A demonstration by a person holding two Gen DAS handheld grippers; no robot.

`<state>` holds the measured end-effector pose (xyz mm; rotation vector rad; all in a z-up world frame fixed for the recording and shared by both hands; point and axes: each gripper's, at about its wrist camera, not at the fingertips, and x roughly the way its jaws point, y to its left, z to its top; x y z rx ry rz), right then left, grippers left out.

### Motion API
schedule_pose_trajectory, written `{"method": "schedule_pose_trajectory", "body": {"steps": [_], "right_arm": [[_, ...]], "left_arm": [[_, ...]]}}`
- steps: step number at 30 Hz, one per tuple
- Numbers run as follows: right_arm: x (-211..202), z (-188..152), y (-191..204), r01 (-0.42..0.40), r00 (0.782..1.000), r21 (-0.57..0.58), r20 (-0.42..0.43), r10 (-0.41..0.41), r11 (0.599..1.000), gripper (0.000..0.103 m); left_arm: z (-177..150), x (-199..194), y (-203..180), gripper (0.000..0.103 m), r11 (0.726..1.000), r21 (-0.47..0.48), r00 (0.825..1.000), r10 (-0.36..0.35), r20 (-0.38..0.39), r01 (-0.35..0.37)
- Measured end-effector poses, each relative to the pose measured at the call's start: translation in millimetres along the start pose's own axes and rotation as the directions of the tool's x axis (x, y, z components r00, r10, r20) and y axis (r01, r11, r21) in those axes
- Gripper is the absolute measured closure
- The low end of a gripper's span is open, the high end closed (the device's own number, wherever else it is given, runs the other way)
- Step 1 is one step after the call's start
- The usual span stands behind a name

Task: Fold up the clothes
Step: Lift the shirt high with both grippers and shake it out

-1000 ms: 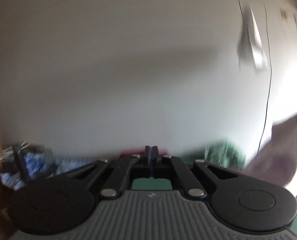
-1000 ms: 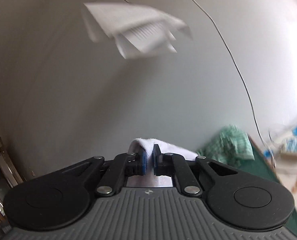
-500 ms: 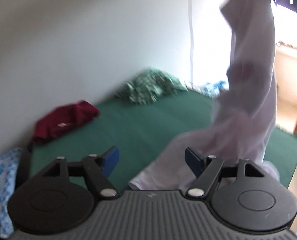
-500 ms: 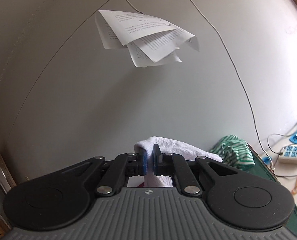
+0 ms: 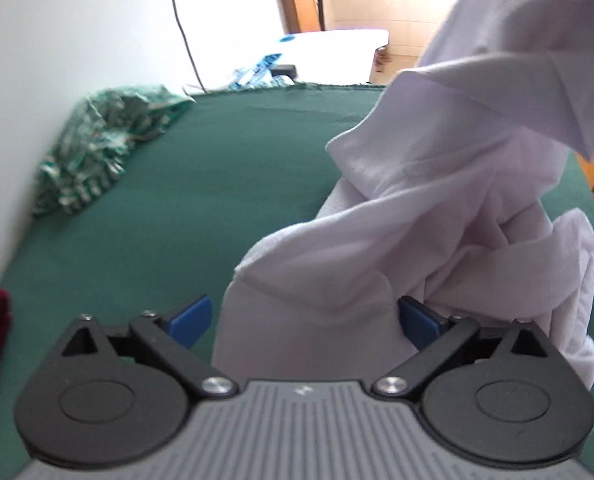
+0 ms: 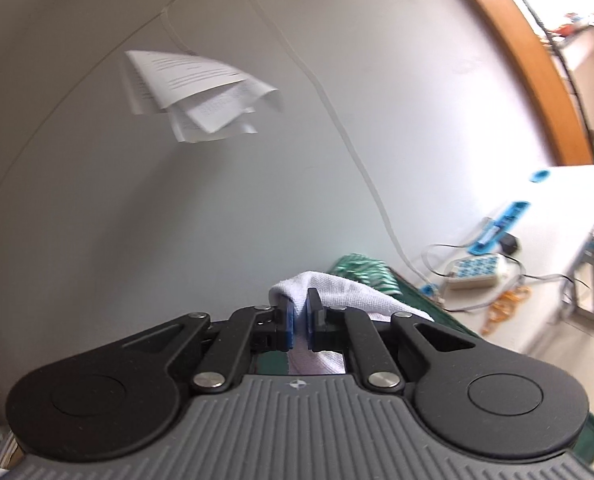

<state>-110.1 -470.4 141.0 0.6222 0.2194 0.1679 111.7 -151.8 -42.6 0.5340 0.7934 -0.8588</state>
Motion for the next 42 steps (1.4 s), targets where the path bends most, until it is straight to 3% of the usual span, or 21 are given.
{"method": "schedule_pose_trajectory", "body": {"steps": [1,3,4,5,8,10,12,14,18,21,25,27,30,32,35,40,42], "right_arm": [[-3.6,-2.9,-3.6,0.025,1.0,0.018,0.006,-0.025,1.0,0.097],[-8.7,-7.0,-10.8,0.069,0.997,0.048,0.016,-0.07,0.996,0.097],[-10.3,-8.2,-14.2,0.087,0.996,0.061,0.02,-0.089,0.994,0.097],[-10.7,-8.6,-17.3,0.101,0.994,0.07,0.023,-0.102,0.992,0.097],[-3.6,-3.3,-24.2,0.113,0.993,0.093,0.027,-0.116,0.989,0.097],[2.0,4.4,-27.1,0.086,0.995,0.095,0.036,-0.09,0.992,0.097],[7.5,13.9,-28.8,0.045,0.998,0.092,0.048,-0.049,0.995,0.097],[13.6,26.6,-29.0,-0.031,0.997,0.095,0.072,0.024,0.995,0.097],[30.9,58.6,-23.0,-0.233,0.969,0.104,0.112,0.221,0.967,0.097],[43.3,80.7,-11.1,-0.374,0.925,0.095,0.116,0.363,0.922,0.097],[51.5,108.4,13.3,-0.524,0.849,0.061,0.111,0.516,0.85,0.097],[51.8,121.9,26.0,-0.576,0.814,0.046,0.114,0.569,0.816,0.097],[53.0,139.1,41.6,-0.633,0.77,0.034,0.125,0.626,0.773,0.097],[59.1,146.4,51.3,-0.637,0.767,0.021,0.119,0.631,0.771,0.097],[72.8,154.3,66.1,-0.629,0.773,0.002,0.101,0.626,0.777,0.097],[122.9,144.6,86.9,-0.519,0.854,-0.004,0.035,0.518,0.855,0.097],[151.0,130.0,91.3,-0.45,0.893,-0.027,0.005,0.45,0.893,0.097]], "left_arm": [[1.1,5.9,1.6,0.028,0.999,-0.037,0.999,-0.027,-0.02,0.026],[0.9,7.2,-1.3,0.078,0.994,-0.09,0.998,-0.055,-0.018,0.053],[-0.8,0.6,-7.0,0.087,0.993,-0.103,0.999,-0.052,0.01,0.052],[-2.5,-6.0,-12.6,0.089,0.992,-0.115,0.998,-0.048,0.038,0.052],[-15.1,-56.4,-31.2,0.09,0.981,-0.186,0.98,0.089,0.176,-0.055],[-20.4,-102.2,-31.5,0.09,0.954,-0.281,0.95,0.179,0.256,-0.104],[-25.3,-153.3,-28.3,0.09,0.913,-0.38,0.901,0.284,0.329,-0.149],[-27.0,-208.3,-30.4,0.09,0.862,-0.456,0.824,0.416,0.384,-0.222],[-23.5,-304.4,-51.6,0.09,0.736,-0.569,0.626,0.648,0.434,-0.366],[-14.2,-356.5,-82.8,0.09,0.631,-0.624,0.479,0.769,0.424,-0.461],[-1.9,-425.9,-124.3,0.09,0.464,-0.693,0.255,0.885,0.39,-0.551],[6.9,-447.8,-141.1,0.089,0.394,-0.699,0.188,0.915,0.356,-0.596],[23.6,-461.4,-155.8,0.085,0.299,-0.694,0.128,0.949,0.289,-0.654],[31.4,-465.3,-158.7,0.083,0.239,-0.687,0.101,0.967,0.236,-0.686],[39.7,-462.6,-146.4,0.081,0.193,-0.681,0.114,0.981,0.16,-0.706],[43.8,-419.3,-79.3,0.081,0.172,-0.644,0.197,0.98,0.034,-0.745],[38.5,-386.7,-37.3,0.081,0.18,-0.626,0.247,0.969,-0.022,-0.759]]}}
